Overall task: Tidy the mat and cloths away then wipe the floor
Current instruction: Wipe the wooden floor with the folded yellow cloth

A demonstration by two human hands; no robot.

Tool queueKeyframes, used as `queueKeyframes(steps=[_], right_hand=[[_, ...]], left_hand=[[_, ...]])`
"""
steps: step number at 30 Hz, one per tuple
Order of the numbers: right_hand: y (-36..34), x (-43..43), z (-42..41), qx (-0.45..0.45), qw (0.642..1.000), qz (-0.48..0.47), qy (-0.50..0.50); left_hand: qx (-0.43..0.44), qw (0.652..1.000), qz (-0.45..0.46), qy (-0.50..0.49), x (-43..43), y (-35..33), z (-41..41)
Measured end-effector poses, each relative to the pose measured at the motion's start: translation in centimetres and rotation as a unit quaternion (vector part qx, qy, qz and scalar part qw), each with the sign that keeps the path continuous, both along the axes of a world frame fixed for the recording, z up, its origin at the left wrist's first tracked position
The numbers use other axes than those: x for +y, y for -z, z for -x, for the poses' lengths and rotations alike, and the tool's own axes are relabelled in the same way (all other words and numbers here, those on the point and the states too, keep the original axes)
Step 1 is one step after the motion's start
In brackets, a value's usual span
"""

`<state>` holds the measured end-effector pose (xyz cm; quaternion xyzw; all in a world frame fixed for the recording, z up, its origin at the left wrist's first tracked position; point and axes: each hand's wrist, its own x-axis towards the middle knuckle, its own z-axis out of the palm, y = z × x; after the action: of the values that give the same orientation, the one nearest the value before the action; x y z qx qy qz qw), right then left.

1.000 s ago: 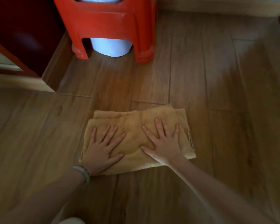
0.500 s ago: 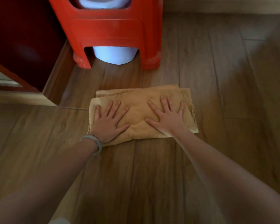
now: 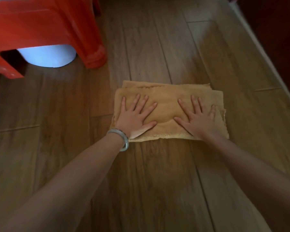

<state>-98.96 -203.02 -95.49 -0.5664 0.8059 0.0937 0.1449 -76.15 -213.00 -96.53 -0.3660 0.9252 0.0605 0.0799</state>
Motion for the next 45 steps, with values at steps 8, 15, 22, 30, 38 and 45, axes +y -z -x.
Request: queueKeyframes(steps=[8, 15, 22, 30, 38, 45], right_hand=[[0.3, 6.3, 0.0, 0.005, 0.999, 0.015, -0.052], [0.9, 10.1, -2.0, -0.006, 0.99, 0.06, -0.124], [-0.3, 12.2, -4.2, 0.009, 0.98, -0.021, -0.195], [-2.9, 15.6, -9.5, 0.0, 1.0, -0.026, -0.014], [-3.1, 17.9, -15.8, -0.156, 0.966, 0.158, 0.13], [-1.3, 19.7, -16.9, -0.144, 0.972, 0.125, 0.14]], left_hand=[[0.038, 0.999, 0.017, 0.026, 5.9, 0.6, -2.1], [0.04, 0.996, -0.004, -0.08, 14.6, 0.5, -5.0], [0.011, 0.987, -0.064, -0.146, 21.2, -0.8, -7.5], [-0.046, 0.988, -0.112, -0.095, 19.2, -4.9, -8.5], [0.011, 0.994, -0.031, 0.106, 11.6, -6.8, -5.9], [-0.123, 0.959, -0.028, 0.255, 8.7, -7.0, -1.6]])
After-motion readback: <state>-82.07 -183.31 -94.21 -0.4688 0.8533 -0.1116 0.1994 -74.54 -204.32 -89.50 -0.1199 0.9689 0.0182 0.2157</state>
